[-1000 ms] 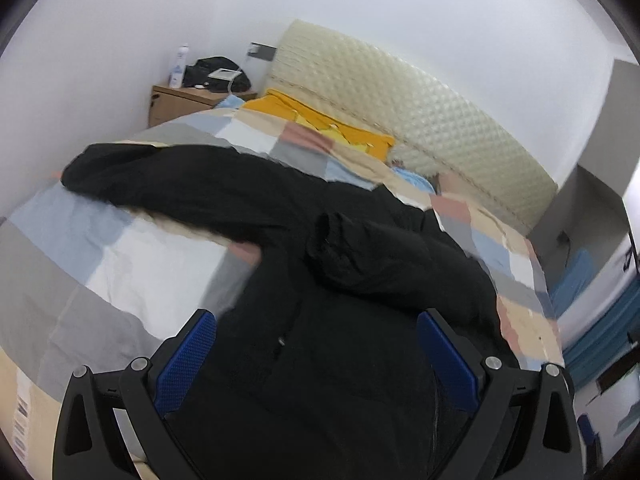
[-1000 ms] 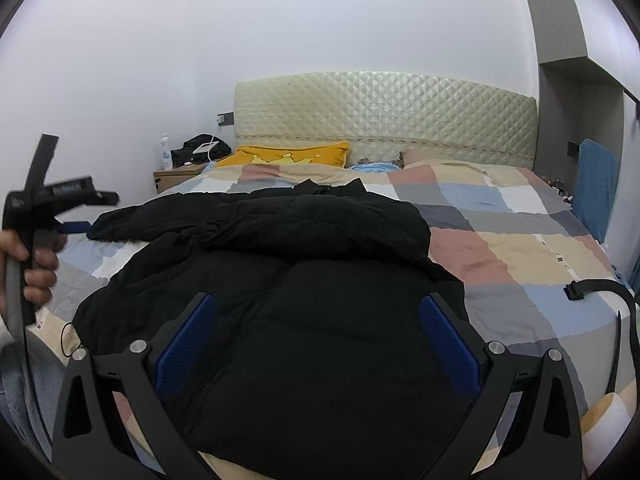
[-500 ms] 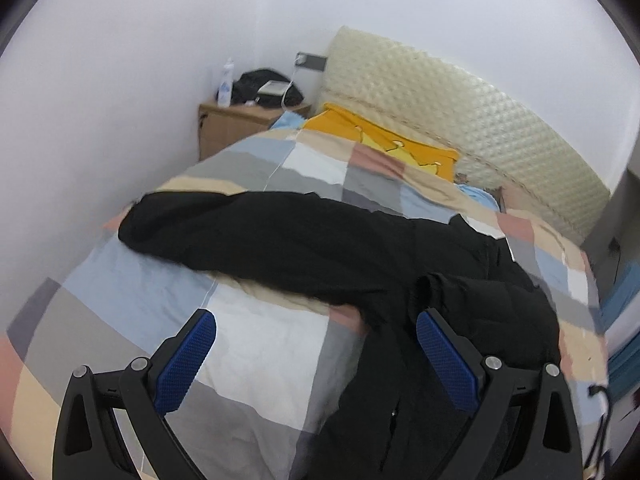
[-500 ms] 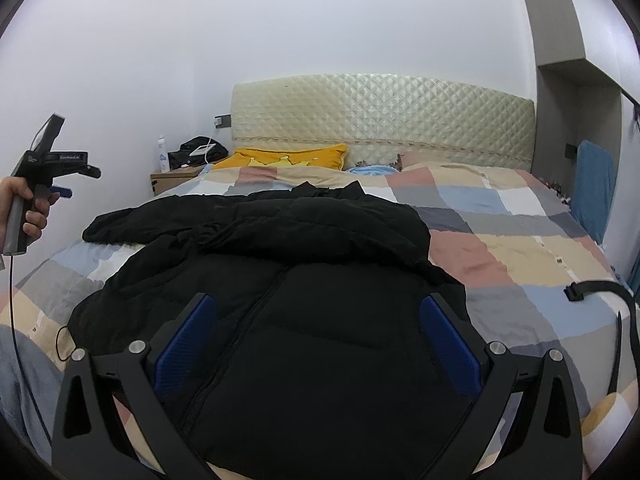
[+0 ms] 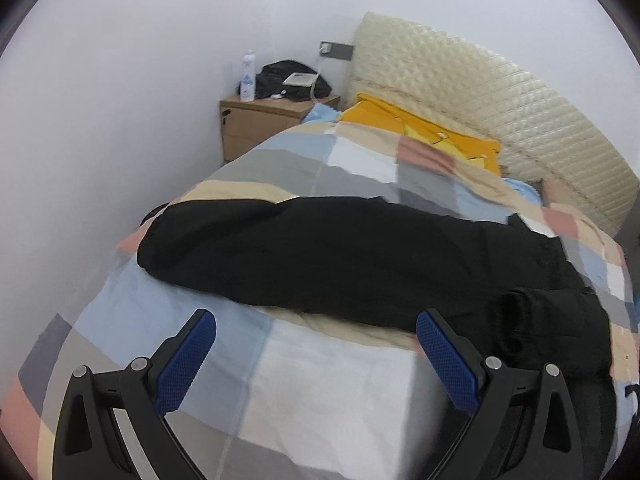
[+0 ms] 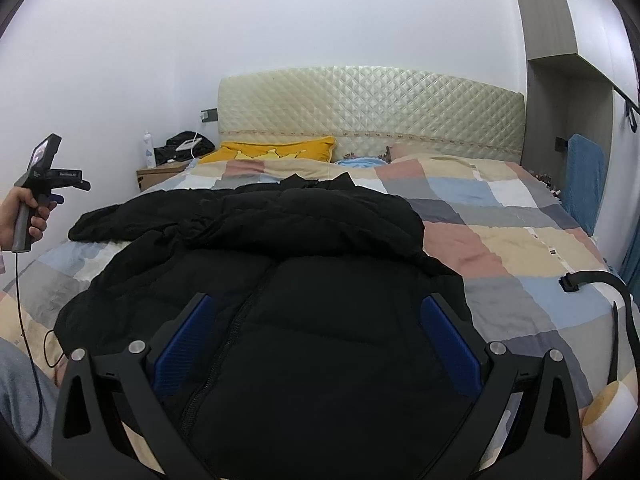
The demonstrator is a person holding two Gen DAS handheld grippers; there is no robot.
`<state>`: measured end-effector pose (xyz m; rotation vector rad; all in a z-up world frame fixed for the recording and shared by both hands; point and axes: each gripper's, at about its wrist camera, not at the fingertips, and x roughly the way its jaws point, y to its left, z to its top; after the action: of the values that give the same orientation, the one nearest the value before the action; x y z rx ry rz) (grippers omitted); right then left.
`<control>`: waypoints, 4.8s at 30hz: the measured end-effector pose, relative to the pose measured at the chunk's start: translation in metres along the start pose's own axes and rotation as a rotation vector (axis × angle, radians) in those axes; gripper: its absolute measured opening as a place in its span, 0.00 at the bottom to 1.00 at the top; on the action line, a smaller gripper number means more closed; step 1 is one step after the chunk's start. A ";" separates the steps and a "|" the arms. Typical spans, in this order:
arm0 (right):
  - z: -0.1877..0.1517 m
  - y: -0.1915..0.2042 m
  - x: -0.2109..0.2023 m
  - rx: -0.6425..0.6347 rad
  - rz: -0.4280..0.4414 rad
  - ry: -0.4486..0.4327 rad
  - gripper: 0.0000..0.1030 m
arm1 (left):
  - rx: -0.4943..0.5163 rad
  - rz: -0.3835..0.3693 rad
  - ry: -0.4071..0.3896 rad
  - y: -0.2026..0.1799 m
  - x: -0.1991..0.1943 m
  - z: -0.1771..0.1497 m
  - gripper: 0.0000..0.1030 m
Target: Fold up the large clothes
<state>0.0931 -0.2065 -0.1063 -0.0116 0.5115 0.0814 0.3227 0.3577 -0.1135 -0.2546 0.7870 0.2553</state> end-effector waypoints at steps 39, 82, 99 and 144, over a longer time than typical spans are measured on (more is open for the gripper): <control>0.013 0.017 0.078 0.056 -0.113 0.217 1.00 | -0.544 -0.090 -0.008 0.149 0.188 0.017 0.12; 0.019 -0.041 -0.005 0.065 0.087 0.044 1.00 | 0.018 -0.162 -0.348 -0.229 -0.181 0.146 0.04; 0.023 -0.088 -0.012 0.127 0.038 -0.022 1.00 | 0.334 -0.348 -0.290 -0.464 -0.196 0.064 0.04; -0.004 -0.152 0.028 0.371 0.010 0.074 1.00 | 0.608 -0.206 -0.126 -0.599 -0.030 -0.199 0.72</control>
<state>0.1278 -0.3559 -0.1255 0.3514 0.5942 -0.0051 0.3612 -0.2716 -0.1495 0.2522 0.6743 -0.1660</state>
